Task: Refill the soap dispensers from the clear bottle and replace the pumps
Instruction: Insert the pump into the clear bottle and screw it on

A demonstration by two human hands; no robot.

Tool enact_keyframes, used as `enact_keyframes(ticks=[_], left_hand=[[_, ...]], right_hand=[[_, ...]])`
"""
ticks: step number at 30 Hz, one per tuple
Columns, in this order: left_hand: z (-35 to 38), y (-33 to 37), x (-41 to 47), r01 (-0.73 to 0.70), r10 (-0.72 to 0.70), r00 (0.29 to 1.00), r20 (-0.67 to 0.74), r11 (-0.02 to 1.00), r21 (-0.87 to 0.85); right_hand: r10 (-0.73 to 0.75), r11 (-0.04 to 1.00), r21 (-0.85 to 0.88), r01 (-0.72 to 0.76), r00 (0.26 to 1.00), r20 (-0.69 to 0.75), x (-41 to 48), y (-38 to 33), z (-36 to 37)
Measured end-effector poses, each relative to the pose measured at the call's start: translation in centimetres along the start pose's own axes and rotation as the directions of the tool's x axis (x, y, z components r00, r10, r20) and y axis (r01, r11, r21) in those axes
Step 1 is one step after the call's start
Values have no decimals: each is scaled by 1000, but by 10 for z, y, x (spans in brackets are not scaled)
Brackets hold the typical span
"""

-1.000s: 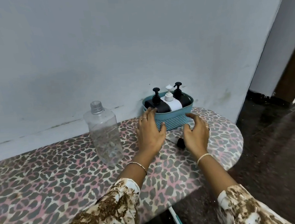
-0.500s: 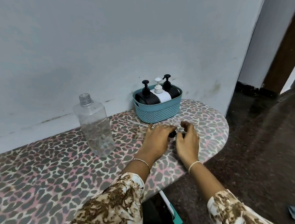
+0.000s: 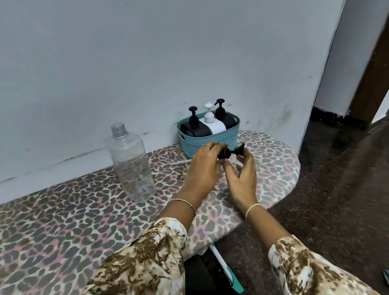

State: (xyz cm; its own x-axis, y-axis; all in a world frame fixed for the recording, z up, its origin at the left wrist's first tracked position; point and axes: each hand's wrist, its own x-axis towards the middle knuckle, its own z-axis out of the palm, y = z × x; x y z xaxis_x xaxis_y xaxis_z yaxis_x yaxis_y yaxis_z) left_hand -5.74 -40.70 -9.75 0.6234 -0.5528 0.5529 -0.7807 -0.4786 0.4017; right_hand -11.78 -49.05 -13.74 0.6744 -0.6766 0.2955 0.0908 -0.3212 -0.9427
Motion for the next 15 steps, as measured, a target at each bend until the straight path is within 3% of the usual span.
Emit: enact_keyframes(ticks=[6, 15], left_hand=[[-33, 10, -1, 43, -67, 970, -235, 993, -106], [-104, 7, -22, 59, -186, 860, -476, 961, -269]], right_hand=[[-36, 950, 311, 28, 999, 20, 0, -56, 19], [-245, 916, 294, 271, 962, -122, -1, -139, 29]])
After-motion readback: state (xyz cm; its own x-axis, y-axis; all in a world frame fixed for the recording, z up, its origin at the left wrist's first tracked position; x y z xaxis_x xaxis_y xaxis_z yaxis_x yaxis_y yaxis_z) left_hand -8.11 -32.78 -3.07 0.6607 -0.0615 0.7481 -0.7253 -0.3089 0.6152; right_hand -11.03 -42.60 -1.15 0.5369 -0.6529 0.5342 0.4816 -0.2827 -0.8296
